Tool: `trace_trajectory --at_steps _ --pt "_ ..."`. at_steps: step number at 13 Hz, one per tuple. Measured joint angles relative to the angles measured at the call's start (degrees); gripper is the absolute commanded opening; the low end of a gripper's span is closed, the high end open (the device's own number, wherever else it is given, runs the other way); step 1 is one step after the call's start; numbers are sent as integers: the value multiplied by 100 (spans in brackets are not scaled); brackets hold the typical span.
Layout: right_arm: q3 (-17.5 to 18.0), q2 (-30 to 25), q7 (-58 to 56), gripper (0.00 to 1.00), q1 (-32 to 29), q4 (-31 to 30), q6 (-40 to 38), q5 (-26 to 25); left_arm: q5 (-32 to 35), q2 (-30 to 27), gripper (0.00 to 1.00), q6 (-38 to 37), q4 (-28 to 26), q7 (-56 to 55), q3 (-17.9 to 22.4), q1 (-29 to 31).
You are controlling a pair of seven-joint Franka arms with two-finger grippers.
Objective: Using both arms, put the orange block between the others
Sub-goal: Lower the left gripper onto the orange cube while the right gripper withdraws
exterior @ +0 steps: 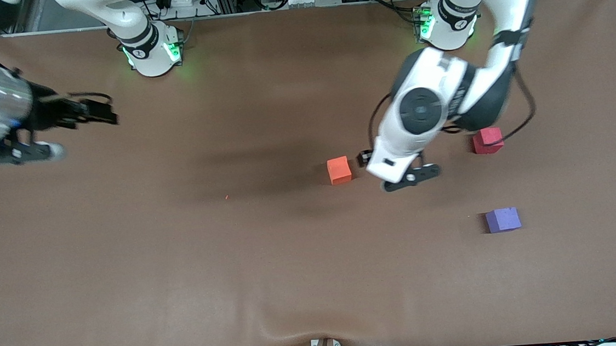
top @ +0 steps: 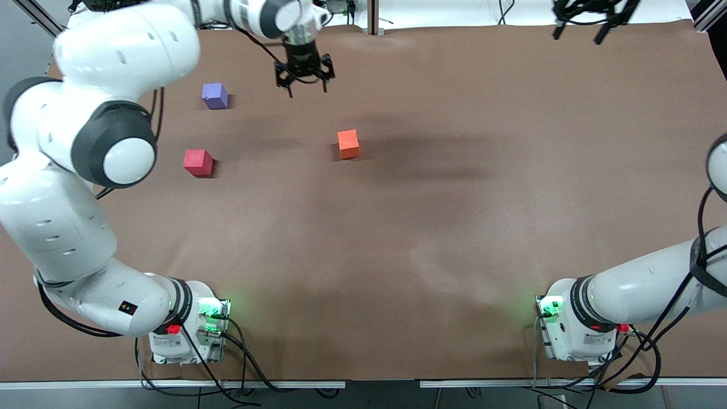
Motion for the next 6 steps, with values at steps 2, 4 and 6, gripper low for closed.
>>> trace_trajectory --at_steps 2,4,6 --pt "193 -346 -73 100 -377 -159 -86 -185 34 347 100 424 -10 -499 4 -315" --pt "439 -522 -422 100 -823 -243 -125 -471 79 671 100 771 -14 -638 7 -513" --pt "485 -570 -1030 100 -1058 -271 -116 -803 83 934 100 1102 -12 -646 11 -581"
